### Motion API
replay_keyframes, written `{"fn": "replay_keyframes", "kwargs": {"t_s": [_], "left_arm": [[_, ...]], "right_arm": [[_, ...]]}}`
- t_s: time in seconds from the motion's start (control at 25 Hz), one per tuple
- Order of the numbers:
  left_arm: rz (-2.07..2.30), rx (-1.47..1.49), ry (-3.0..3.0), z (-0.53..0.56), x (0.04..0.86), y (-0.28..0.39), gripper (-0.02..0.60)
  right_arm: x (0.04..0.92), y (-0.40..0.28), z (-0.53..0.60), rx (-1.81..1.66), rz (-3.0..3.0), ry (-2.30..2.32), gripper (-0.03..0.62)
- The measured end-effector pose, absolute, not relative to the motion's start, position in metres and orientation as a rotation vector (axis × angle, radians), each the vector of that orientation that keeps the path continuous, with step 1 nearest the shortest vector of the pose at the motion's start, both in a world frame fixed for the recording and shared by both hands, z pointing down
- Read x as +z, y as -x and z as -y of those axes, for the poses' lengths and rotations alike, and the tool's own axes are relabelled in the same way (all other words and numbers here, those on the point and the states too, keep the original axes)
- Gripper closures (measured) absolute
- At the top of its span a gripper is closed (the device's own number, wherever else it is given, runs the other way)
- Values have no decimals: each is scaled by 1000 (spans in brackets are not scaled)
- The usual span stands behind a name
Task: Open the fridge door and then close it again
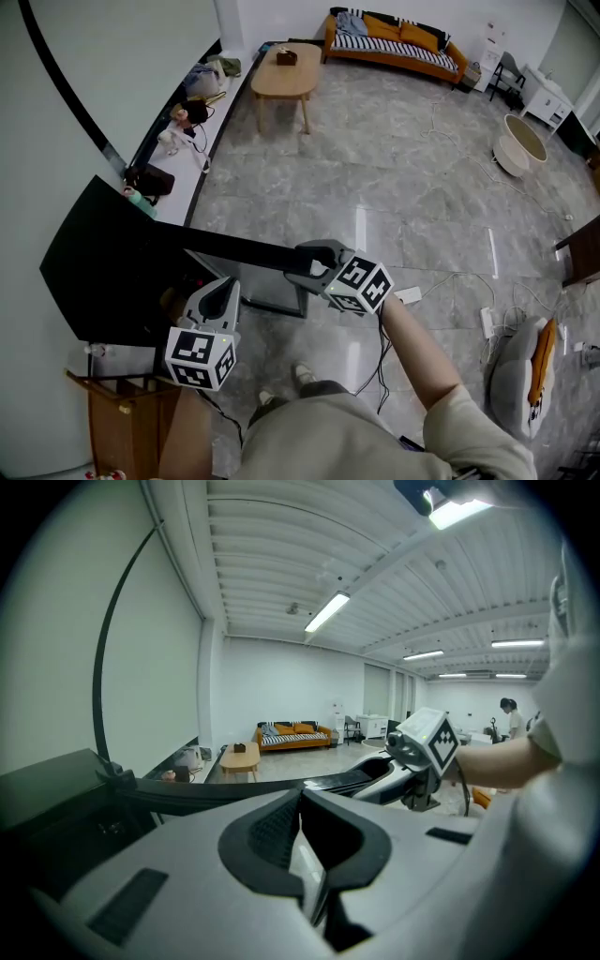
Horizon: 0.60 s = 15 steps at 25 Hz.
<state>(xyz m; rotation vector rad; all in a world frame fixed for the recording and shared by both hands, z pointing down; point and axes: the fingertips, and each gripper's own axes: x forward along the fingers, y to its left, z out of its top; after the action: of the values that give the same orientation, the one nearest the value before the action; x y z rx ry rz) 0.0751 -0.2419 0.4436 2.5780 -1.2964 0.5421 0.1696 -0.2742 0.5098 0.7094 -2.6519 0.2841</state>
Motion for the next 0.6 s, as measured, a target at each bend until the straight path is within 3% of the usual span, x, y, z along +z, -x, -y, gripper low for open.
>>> {"fn": "replay_keyframes", "kwargs": {"t_s": [0.6], "left_arm": [[1339,544,-2542,195,442,-37,572]], "right_arm": [[508,-136,216,275,2589,-691,375]]}}
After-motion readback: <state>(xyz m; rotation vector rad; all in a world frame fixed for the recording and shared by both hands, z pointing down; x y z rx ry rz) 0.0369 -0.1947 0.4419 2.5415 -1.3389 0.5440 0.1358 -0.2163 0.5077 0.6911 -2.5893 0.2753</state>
